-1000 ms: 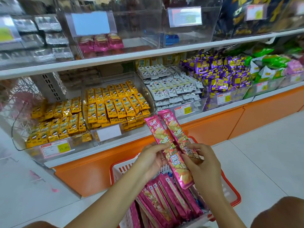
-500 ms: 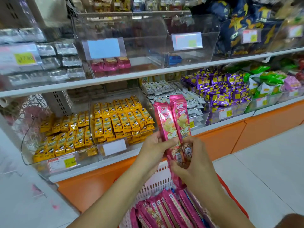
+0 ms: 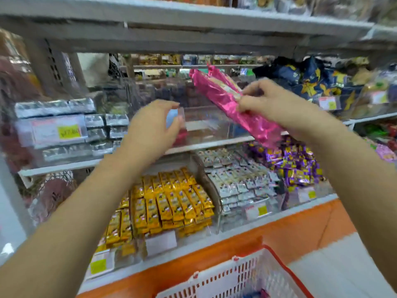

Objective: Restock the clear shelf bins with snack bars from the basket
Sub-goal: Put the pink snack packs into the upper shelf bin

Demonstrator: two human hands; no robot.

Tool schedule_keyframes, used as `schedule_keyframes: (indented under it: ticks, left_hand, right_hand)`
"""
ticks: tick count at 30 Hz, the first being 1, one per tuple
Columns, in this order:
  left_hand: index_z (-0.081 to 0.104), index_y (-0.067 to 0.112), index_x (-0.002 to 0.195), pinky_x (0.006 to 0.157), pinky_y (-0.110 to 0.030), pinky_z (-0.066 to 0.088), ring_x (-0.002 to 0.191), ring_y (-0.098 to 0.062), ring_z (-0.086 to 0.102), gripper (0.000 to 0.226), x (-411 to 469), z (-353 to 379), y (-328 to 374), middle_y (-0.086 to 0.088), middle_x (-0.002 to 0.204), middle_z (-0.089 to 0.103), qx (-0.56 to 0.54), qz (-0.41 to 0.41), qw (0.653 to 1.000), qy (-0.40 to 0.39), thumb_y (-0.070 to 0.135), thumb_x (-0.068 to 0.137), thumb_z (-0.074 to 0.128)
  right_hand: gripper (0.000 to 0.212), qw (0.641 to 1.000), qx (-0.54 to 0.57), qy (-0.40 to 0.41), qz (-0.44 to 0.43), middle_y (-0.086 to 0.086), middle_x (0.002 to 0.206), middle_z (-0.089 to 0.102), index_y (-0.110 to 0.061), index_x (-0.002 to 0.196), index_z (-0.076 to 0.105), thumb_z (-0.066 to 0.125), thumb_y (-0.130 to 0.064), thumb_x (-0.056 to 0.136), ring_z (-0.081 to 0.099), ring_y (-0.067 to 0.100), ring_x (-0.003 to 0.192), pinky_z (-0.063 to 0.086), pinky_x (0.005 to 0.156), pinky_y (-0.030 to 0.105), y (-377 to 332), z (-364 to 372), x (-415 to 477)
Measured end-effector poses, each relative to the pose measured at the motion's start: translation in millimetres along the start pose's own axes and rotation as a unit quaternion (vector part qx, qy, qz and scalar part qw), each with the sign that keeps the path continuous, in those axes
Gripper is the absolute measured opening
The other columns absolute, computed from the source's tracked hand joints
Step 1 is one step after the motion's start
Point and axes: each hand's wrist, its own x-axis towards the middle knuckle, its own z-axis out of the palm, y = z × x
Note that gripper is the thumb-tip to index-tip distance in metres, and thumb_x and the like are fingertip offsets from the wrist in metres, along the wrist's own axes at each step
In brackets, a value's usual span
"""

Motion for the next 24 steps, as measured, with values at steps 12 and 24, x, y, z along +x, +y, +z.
schedule_keyframes:
  ticks: [12, 24]
  left_hand:
    - [0.024, 0.012, 0.15, 0.104, -0.031, 0.033, 0.134, -0.024, 0.037, 0.058, 22.2, -4.4, -36.3, -0.005, 0.152, 0.033, 0.171, 0.058, 0.975, -0.131, 0.028, 0.098, 0.043]
    - [0.025, 0.016, 0.15, 0.109, -0.027, 0.028, 0.138, -0.019, 0.032, 0.059, 23.0, -7.1, -49.3, -0.002, 0.154, 0.03, 0.135, 0.095, 0.978, -0.13, 0.032, 0.097, 0.045]
  right_hand:
    - [0.018, 0.925, -0.256, -0.243, 0.142, 0.006, 0.07, 0.06, -0.013, 0.079, 0.06, 0.062, -0.03, 0.086, 0.052, 0.018, 0.062, 0.044, 0.067, 0.029, -84.1, 35.2, 166.9]
    - [0.038, 0.856, -0.404, -0.282, 0.156, 0.011, 0.119, 0.054, -0.01, 0.118, 0.058, 0.052, -0.04, 0.095, 0.055, 0.027, 0.101, 0.042, 0.084, 0.037, -33.7, 110.7, 204.4]
